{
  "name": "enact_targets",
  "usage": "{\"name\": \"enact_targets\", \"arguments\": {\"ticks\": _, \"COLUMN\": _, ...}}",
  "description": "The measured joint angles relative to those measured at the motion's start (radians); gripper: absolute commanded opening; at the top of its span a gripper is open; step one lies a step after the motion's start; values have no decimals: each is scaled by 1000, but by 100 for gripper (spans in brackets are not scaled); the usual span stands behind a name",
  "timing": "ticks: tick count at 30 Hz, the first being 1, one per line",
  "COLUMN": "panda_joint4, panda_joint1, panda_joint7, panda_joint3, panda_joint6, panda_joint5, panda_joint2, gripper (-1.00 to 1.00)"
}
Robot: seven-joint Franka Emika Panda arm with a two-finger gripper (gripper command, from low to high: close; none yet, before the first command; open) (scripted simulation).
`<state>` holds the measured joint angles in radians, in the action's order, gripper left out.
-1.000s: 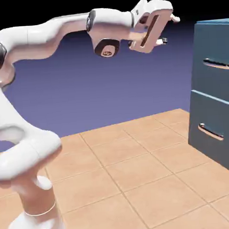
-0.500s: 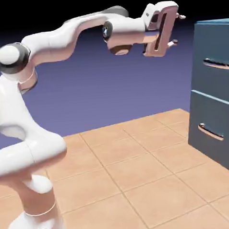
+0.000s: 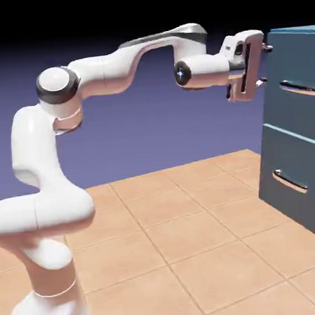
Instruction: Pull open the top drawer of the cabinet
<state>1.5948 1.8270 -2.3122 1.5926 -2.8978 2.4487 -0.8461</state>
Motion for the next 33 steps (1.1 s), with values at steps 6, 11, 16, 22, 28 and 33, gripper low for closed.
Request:
{"name": "enact_targets", "arguments": {"ticks": 6, "panda_joint4": -104, "panda_joint1": 157, "panda_joint7": -261, "panda_joint3": 136, "panda_joint6": 12, "panda_joint5": 209, "panda_joint2": -24, "gripper": 0}}
{"name": "enact_targets", "arguments": {"ticks": 11, "panda_joint4": -191, "panda_joint1": 262, "panda_joint7": -369, "panda_joint3": 219, "panda_joint6": 7, "panda_joint5": 297, "panda_joint2": -47, "gripper": 0}}
{"name": "enact_targets", "arguments": {"ticks": 16, "panda_joint4": -372, "panda_joint1": 400, "panda_joint7": -267, "panda_joint3": 298, "panda_joint6": -48, "panda_joint5": 222, "panda_joint2": -106, "gripper": 0}}
{"name": "enact_targets", "arguments": {"ticks": 22, "panda_joint4": -418, "panda_joint1": 436, "panda_joint7": -238, "panda_joint3": 316, "panda_joint6": -60, "panda_joint5": 205, "panda_joint2": -124, "gripper": -100}}
{"name": "enact_targets", "arguments": {"ticks": 28, "panda_joint4": -201, "panda_joint1": 269, "panda_joint7": -332, "panda_joint3": 209, "panda_joint6": 10, "panda_joint5": 286, "panda_joint2": -69, "gripper": -100}}
{"name": "enact_targets", "arguments": {"ticks": 33, "panda_joint4": -20, "panda_joint1": 113, "panda_joint7": -397, "panda_joint3": 111, "panda_joint6": 62, "panda_joint5": 329, "panda_joint2": -27, "gripper": -100}}
